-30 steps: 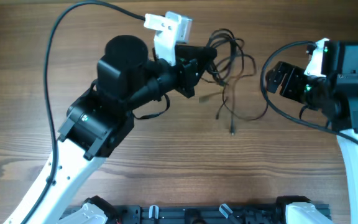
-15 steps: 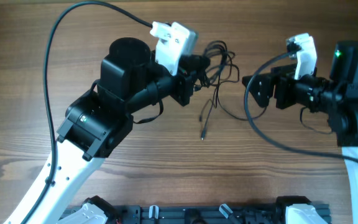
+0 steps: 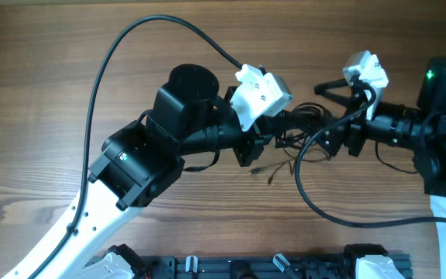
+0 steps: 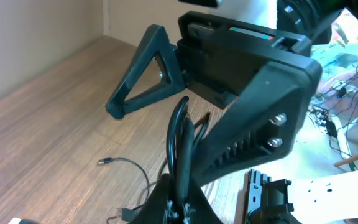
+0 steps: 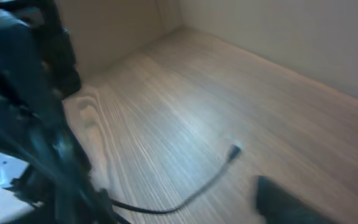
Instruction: Untangle cables
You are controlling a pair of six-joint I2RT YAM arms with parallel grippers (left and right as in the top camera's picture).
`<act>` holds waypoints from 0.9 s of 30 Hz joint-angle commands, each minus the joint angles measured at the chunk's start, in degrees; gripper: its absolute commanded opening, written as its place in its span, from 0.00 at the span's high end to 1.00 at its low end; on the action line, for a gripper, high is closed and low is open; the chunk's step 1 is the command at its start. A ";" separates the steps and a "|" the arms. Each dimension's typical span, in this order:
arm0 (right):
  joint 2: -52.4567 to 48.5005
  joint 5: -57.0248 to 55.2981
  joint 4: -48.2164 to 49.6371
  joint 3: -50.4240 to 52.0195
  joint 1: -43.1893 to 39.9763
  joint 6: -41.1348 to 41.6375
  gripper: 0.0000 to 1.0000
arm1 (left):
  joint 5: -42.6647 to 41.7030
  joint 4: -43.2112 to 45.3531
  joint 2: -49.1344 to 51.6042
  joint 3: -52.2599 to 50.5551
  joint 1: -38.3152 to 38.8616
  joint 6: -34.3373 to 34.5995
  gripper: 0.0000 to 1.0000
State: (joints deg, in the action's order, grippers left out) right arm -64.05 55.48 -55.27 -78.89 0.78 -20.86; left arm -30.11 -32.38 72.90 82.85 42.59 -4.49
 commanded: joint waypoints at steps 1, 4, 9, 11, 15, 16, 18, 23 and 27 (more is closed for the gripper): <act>0.74 3.10 -0.31 -0.28 0.02 -1.64 0.73 | 0.50 1.25 0.68 1.16 0.33 -1.51 0.96; 0.74 3.10 -0.61 -0.28 0.02 -1.64 0.96 | 1.49 3.85 0.68 1.16 0.33 -1.05 0.96; 0.74 2.45 -0.11 -0.28 0.00 0.20 0.96 | 11.19 6.16 0.68 1.16 0.33 7.48 0.58; 0.74 -2.60 2.47 -0.28 0.00 8.66 0.96 | 23.56 5.46 0.66 1.16 0.33 17.70 0.18; 0.74 -10.12 6.91 -0.28 0.00 19.52 0.96 | 35.06 2.14 0.66 1.16 0.31 34.77 0.08; 0.74 -10.12 8.48 -0.28 0.00 21.44 0.96 | 35.15 1.64 0.66 1.16 0.31 37.86 0.07; 0.74 -10.10 10.03 -0.28 0.02 22.60 0.96 | 35.08 1.33 0.66 1.16 0.33 41.48 0.04; 0.74 -8.39 11.54 -0.28 0.02 22.56 0.96 | 31.50 1.07 0.66 1.16 0.33 42.71 0.04; 0.74 -4.20 14.43 -0.28 0.02 22.38 0.96 | 26.38 1.07 0.70 1.16 0.33 42.71 0.05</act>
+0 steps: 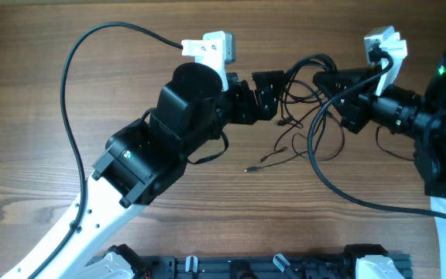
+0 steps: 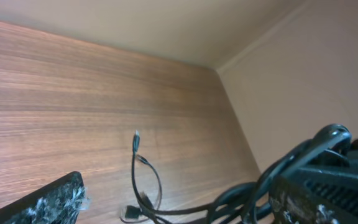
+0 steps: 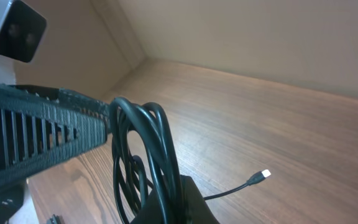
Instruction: Untangle cables
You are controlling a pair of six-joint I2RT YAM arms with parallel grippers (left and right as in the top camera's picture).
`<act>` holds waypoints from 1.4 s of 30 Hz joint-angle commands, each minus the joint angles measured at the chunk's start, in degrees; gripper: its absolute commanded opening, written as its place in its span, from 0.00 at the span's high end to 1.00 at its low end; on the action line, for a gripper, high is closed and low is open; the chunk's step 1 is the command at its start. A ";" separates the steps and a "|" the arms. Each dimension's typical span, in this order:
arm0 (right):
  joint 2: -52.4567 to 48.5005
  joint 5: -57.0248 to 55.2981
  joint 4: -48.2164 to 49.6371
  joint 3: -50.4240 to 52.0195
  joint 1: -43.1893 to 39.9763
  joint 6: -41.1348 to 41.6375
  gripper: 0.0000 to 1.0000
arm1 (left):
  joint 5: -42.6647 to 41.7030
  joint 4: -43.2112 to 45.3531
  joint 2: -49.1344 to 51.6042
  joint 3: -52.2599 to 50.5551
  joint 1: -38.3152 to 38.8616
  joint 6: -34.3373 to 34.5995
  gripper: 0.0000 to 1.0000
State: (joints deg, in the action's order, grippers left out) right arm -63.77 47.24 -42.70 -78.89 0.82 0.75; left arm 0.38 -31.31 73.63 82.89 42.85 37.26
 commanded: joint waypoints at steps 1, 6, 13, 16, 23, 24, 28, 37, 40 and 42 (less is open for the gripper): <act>0.46 5.31 2.78 -0.28 -0.02 0.76 0.96 | -4.44 -0.09 0.00 1.11 0.07 0.94 0.05; 0.46 6.84 4.76 -0.28 -0.02 0.96 0.96 | -4.42 -1.14 0.00 1.11 0.07 0.92 0.06; 0.52 8.81 7.85 -0.28 -0.02 2.40 0.96 | -4.42 -3.28 0.02 1.11 0.07 0.92 0.08; 0.52 9.88 8.79 -0.28 -0.02 2.21 0.96 | -4.66 -3.32 0.24 1.11 0.09 0.94 0.11; 0.52 11.32 10.45 -0.28 -0.02 2.23 0.96 | -8.02 -2.97 1.51 1.11 0.07 0.98 0.18; 0.52 11.32 10.47 -0.28 -0.02 2.23 0.96 | -9.64 -1.49 1.51 1.11 0.07 0.98 0.28; 0.52 12.04 10.54 -0.28 -0.02 2.23 0.96 | -13.03 2.97 1.55 1.11 0.20 0.98 0.37; 0.50 11.96 10.51 -0.28 -0.02 2.23 0.96 | -14.95 3.93 1.55 1.11 0.17 2.78 0.96; 0.50 11.96 10.49 -0.28 -0.02 2.25 0.96 | -14.91 3.98 1.55 1.11 0.17 3.58 0.96; 0.50 11.96 10.32 -0.28 -0.02 2.23 0.96 | -14.88 4.50 1.55 1.11 0.15 3.52 0.96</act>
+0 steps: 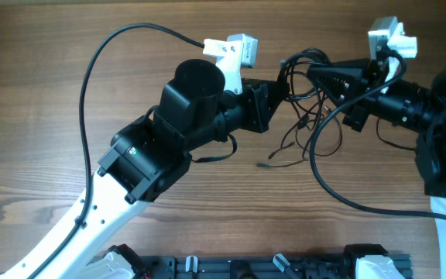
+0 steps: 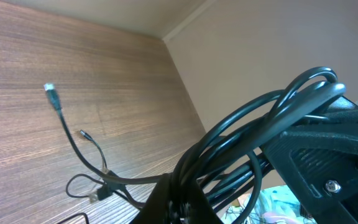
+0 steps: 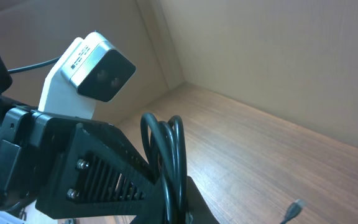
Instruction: Untangle cables
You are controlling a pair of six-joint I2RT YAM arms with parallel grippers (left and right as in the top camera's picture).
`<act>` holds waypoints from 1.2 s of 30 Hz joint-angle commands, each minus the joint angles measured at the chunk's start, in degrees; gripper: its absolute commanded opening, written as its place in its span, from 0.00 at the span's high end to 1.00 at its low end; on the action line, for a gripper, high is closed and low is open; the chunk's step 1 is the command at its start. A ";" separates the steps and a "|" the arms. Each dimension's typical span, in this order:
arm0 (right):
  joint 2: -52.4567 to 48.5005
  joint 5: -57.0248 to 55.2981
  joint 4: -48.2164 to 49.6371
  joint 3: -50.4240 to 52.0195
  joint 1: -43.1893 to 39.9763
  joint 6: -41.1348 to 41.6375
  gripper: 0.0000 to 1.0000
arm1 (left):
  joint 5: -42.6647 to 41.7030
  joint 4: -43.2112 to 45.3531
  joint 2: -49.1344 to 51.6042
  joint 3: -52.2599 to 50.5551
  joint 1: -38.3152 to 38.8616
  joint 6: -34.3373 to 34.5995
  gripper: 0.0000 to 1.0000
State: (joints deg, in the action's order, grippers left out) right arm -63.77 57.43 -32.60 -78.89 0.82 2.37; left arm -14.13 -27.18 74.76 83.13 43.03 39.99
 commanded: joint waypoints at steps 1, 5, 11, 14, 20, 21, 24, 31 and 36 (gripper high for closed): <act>0.50 1.75 -0.02 -0.28 -0.02 0.61 0.96 | -0.15 0.76 0.42 0.87 -0.13 0.76 0.96; 0.50 -2.91 -2.89 -0.28 -0.02 0.55 0.71 | 5.05 0.83 0.33 0.87 -0.61 -11.50 0.96; 0.52 -7.61 -5.68 -0.28 -0.02 -1.33 0.28 | 18.34 -1.16 0.24 0.87 -0.59 -29.83 0.96; 0.52 -8.57 -5.86 -0.28 -0.02 -3.32 0.27 | 19.17 -3.19 0.24 0.87 -0.59 -39.41 0.96; 0.52 -8.33 -15.69 -0.28 -0.02 -37.62 0.36 | 18.88 -5.62 0.24 0.87 -0.48 -47.28 0.96; 0.59 -8.26 -16.48 -0.28 -0.02 -41.35 0.35 | 18.45 -5.70 0.24 0.87 -0.37 -47.28 0.96; 0.57 -7.48 -17.25 -0.28 -0.02 -52.72 0.32 | 11.47 -5.75 0.24 0.87 -0.37 -47.23 0.96; 0.57 -7.48 -15.12 -0.28 -0.02 -58.29 0.42 | 4.50 -6.58 0.26 0.87 -0.37 -45.07 0.96; 0.57 -7.26 -14.80 -0.28 -0.02 -57.68 0.87 | 1.09 -5.92 0.24 0.87 -0.37 -42.21 0.96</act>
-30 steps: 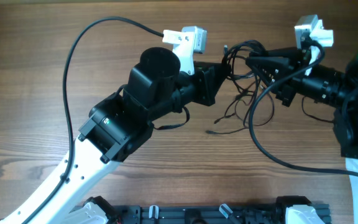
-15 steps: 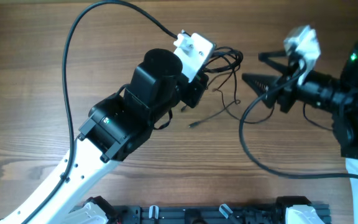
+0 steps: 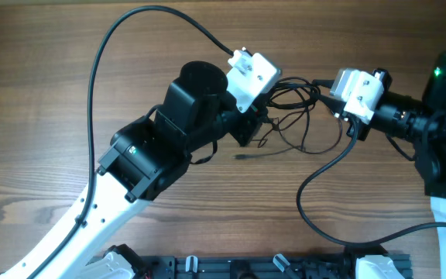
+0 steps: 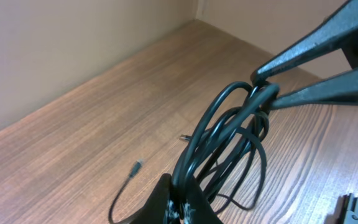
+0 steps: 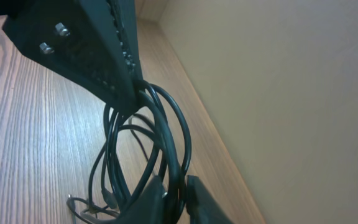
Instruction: Untangle cables
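A tangle of thin black cables (image 3: pixel 293 105) hangs in loops between the two grippers above the wooden table (image 3: pixel 45 101). My left gripper (image 4: pixel 182 202) is shut on one side of the bundle (image 4: pixel 229 134); in the overhead view it sits under its white camera at the left gripper (image 3: pixel 258 122). My right gripper (image 5: pixel 180 190) is shut on the other side of the loops (image 5: pixel 160 124), seen overhead as the right gripper (image 3: pixel 322 94). Loose plug ends (image 4: pixel 135 167) lie on the wood below.
A thick black lead (image 3: pixel 130 31) arcs from the left wrist camera over the back left of the table. The right arm's own lead (image 3: pixel 324 178) loops over the front right. A rail (image 3: pixel 246 267) runs along the front edge.
Both grippers have turned and come from the back of the table toward its middle, still shut on the bundle. They stand farther apart, and the loops are spread wider between them.
First both grippers were close together at mid table with the bundle between them. Then the left gripper was open and only the right held the cables, nearer the back. After that the left was shut on the bundle again. Now both hold it, spread apart.
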You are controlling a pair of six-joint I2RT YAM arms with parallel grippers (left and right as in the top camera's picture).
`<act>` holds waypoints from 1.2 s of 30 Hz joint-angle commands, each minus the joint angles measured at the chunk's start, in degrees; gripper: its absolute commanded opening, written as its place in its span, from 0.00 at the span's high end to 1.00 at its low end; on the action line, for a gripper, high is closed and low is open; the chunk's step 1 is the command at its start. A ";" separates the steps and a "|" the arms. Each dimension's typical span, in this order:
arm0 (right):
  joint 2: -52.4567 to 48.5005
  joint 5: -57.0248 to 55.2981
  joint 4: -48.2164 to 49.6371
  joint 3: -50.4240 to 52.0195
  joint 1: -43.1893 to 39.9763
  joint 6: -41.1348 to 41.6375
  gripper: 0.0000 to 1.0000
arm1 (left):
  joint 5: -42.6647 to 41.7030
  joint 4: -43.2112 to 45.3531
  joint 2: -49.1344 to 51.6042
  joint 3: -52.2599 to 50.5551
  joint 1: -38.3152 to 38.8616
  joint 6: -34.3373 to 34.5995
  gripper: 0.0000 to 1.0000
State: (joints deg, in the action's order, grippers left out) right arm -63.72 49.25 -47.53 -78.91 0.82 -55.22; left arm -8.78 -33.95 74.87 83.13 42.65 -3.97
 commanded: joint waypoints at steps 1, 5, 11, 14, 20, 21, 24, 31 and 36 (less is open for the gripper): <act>0.52 0.92 0.13 -0.26 -0.02 -0.09 0.87 | -6.27 1.55 0.13 0.87 0.00 1.88 0.96; 0.52 0.87 0.13 -0.26 -0.02 -0.11 0.78 | -10.27 3.61 0.13 0.87 0.00 4.52 0.96; 0.52 0.90 -0.42 -0.26 -0.02 -0.11 0.73 | -10.27 4.02 0.13 0.87 0.00 5.22 0.96; 0.52 0.87 -1.46 -0.26 -0.02 -0.09 0.96 | -10.27 6.05 0.13 0.87 0.00 7.96 0.96; 0.63 -4.44 4.96 -0.26 -0.04 18.49 0.96 | -1.38 5.11 0.13 0.87 -0.02 15.28 0.96; 0.94 -4.96 5.73 -0.26 -0.04 19.69 0.96 | 4.33 3.85 0.13 0.87 -0.02 18.58 0.96; 1.79 -5.27 7.32 -0.26 -0.09 22.16 0.96 | 22.01 -2.45 0.13 0.87 -0.72 31.50 0.96; 2.97 -30.51 10.40 -0.26 -0.13 46.93 0.96 | 18.23 -7.19 0.13 0.87 -4.76 44.96 0.96; 2.86 -45.79 6.29 -0.26 -0.13 63.84 0.96 | 16.72 -6.69 -0.33 0.87 -4.74 44.92 0.96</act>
State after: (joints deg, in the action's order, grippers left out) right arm -62.67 24.93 -40.62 -78.74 3.14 -2.68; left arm 0.93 -38.26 75.11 84.18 40.80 40.45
